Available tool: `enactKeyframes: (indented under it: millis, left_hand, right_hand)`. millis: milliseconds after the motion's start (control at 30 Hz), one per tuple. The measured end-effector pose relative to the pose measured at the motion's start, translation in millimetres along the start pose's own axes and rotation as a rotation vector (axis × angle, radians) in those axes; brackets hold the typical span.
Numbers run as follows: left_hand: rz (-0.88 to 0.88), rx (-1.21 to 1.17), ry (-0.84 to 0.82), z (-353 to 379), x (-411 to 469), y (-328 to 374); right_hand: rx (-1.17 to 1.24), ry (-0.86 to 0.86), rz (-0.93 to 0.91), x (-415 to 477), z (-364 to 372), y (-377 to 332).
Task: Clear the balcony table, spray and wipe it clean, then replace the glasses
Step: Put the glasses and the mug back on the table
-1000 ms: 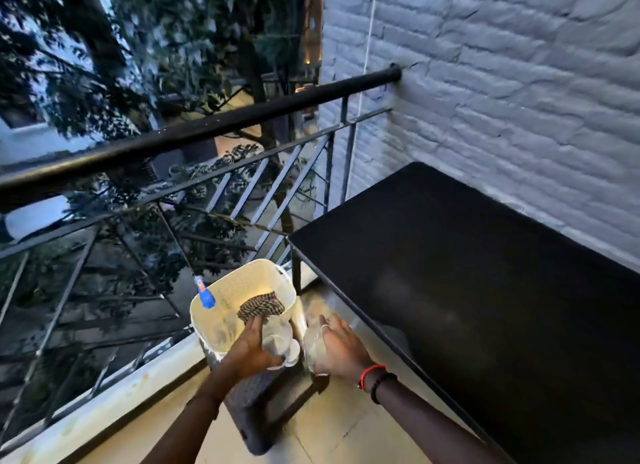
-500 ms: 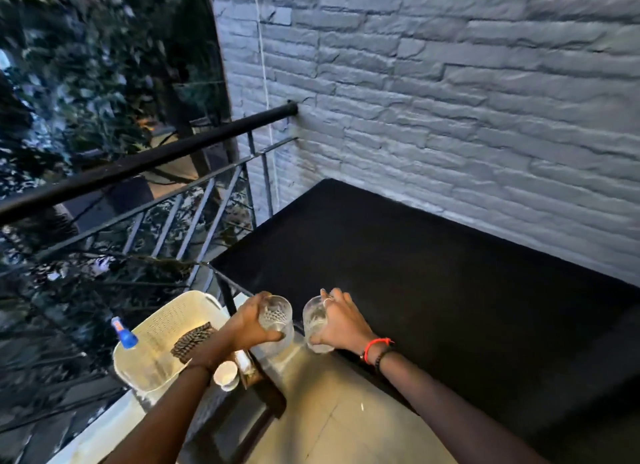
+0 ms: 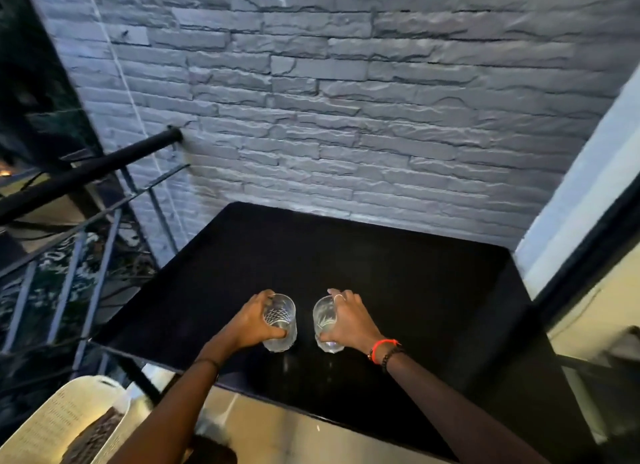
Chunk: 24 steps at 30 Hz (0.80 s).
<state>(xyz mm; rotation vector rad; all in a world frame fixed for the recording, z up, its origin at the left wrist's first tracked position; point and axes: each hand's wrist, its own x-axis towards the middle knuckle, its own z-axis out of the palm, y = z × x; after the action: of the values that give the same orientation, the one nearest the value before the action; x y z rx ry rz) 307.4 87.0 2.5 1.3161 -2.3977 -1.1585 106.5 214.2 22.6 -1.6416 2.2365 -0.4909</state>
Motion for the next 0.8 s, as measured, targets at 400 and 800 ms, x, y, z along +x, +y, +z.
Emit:
enactKeyframes:
  millis: [400,800]
  left_hand:
    - [0.136,0.031,-0.137,11,142,40]
    - [0.108,0.062,-0.181,36,229,48]
  right_hand:
    - [0.006,0.099,0.231,74,-32,65]
    - [0.057,0.098,0.389,133,-40,114]
